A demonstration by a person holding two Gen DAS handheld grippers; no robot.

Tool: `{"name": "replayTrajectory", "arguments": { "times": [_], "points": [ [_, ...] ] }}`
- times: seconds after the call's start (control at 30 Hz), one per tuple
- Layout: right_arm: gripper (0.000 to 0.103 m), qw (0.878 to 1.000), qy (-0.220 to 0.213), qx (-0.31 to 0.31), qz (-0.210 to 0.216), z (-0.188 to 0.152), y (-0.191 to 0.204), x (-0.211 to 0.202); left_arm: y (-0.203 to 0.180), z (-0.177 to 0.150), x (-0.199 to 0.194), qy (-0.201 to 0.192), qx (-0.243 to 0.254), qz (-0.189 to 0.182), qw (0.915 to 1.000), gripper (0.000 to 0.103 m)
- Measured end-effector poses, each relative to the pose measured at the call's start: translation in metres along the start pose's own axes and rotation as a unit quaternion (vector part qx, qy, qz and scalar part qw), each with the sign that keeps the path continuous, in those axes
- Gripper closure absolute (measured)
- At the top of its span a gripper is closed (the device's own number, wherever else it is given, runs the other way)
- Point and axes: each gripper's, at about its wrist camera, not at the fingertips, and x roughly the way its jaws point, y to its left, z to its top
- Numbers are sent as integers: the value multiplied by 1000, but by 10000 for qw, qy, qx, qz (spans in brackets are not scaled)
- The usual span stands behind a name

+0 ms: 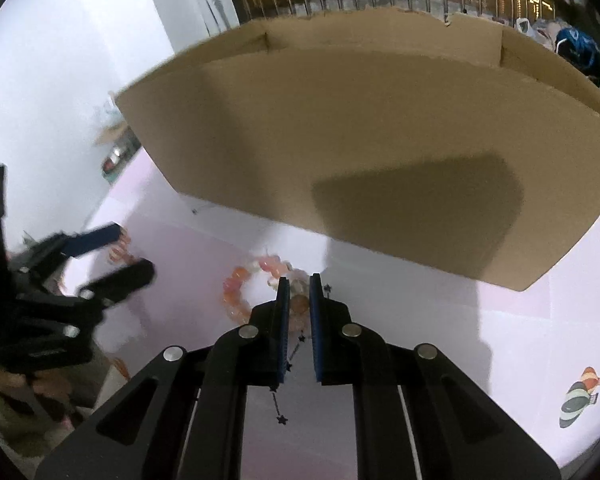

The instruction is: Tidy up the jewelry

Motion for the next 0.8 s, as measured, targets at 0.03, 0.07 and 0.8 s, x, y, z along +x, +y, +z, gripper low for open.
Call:
{"name": "replayTrajectory", "arguments": {
  "times": [0.03,0.07,0.8],
  "points": [
    [93,10000,-73,4,61,2,0,-3,-1,1,1,1,19,0,10000,25],
    [93,9998,-160,-8,130,5,1,-8,-3,2,1,-1,33,-4,10000,25],
    [93,9975,-146,654,-201,-11,-64,-37,-44,12,13,-35,557,-469,9973,27]
  ]
}}
